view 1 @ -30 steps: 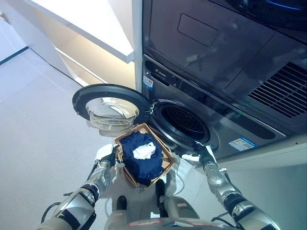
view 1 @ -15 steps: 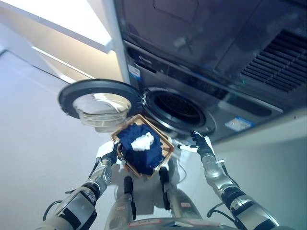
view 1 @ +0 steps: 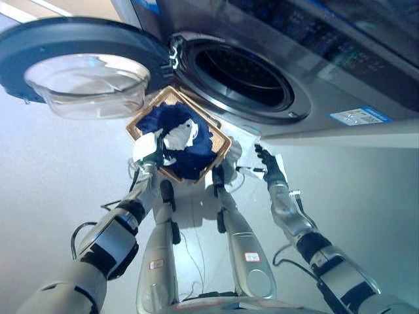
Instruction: Put the clothes in the basket into the washing machine.
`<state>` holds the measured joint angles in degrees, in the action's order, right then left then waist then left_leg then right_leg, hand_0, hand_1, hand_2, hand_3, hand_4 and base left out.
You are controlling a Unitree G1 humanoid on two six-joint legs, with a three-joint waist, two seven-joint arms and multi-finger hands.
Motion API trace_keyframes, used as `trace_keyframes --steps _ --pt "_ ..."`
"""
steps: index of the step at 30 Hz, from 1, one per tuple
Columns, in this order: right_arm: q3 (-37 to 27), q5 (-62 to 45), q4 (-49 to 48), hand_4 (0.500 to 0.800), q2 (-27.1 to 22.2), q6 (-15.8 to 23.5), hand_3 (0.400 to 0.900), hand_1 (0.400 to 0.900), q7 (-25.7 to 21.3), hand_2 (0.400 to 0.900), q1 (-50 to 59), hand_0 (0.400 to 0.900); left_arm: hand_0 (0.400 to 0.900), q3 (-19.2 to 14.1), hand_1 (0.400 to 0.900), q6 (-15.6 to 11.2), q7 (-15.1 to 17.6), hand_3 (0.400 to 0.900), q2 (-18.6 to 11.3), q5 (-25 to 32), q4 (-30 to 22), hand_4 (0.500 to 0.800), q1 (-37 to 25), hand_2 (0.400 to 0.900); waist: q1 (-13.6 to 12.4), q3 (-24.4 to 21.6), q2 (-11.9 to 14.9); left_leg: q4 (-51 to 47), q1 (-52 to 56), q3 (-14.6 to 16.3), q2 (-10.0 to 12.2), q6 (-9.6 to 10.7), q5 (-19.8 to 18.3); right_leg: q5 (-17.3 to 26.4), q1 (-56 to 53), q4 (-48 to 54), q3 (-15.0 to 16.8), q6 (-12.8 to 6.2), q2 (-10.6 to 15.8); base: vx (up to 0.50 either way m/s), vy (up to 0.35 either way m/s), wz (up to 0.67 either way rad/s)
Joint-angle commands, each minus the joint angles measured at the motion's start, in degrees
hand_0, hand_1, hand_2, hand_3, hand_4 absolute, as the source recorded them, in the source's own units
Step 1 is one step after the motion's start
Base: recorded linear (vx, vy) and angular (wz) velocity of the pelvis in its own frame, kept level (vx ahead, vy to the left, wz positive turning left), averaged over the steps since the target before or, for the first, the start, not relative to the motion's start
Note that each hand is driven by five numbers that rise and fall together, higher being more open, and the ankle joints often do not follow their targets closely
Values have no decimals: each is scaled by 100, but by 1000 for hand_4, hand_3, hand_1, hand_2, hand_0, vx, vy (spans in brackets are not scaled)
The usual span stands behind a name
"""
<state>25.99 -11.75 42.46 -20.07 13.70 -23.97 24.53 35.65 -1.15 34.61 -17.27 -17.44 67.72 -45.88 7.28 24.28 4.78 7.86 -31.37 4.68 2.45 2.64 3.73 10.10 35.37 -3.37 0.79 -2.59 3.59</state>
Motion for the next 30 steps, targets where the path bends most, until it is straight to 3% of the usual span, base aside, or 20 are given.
trace_keyframes --steps 1,10,15,26,27,30 --pt "-125 75 -798 800 -360 475 900 900 -344 900 -316 900 900 -239 900 104 584 900 -145 10 -195 800 -265 900 96 -471 -9 780 -712 -218 305 196 -217 -89 558 -656 123 -573 190 -34 -32 -1" --pt "-70 197 -1296 800 -393 636 900 900 -544 900 -334 900 900 -293 900 320 891 900 -150 -26 -79 800 -681 900 317 -594 -53 1126 -1528 -374 342 228 -314 -120 1388 -913 185 -541 112 3 -32 0" --pt "-8 302 -1849 800 -474 747 900 900 -658 900 -229 900 900 -359 900 429 1013 900 -328 87 4 800 -1059 900 448 -625 -43 1465 -2125 -432 420 237 -435 -133 1967 -1092 211 -530 59 5 -45 -8" --pt "-364 660 -2963 800 -718 878 900 900 -999 900 -274 900 900 -488 900 499 1089 900 -381 319 -129 800 -1443 900 594 -761 -123 2436 -3297 -562 392 186 -857 -357 3125 -1816 222 -478 -84 8 -24 -1" --pt "-379 679 -3032 800 -729 895 900 900 -1016 900 -284 900 900 -485 900 509 1092 900 -387 323 -114 800 -1468 900 559 -790 -163 2549 -3311 -599 460 213 -1080 -540 3166 -1938 208 -491 -160 81 -29 -18" --pt "-458 691 -3300 800 -757 953 900 900 -1044 900 -328 900 900 -486 900 559 1087 900 -481 316 -83 800 -1578 900 589 -822 -168 2869 -3656 -622 482 202 -1214 -602 3475 -2126 176 -473 -226 9 -26 -18"
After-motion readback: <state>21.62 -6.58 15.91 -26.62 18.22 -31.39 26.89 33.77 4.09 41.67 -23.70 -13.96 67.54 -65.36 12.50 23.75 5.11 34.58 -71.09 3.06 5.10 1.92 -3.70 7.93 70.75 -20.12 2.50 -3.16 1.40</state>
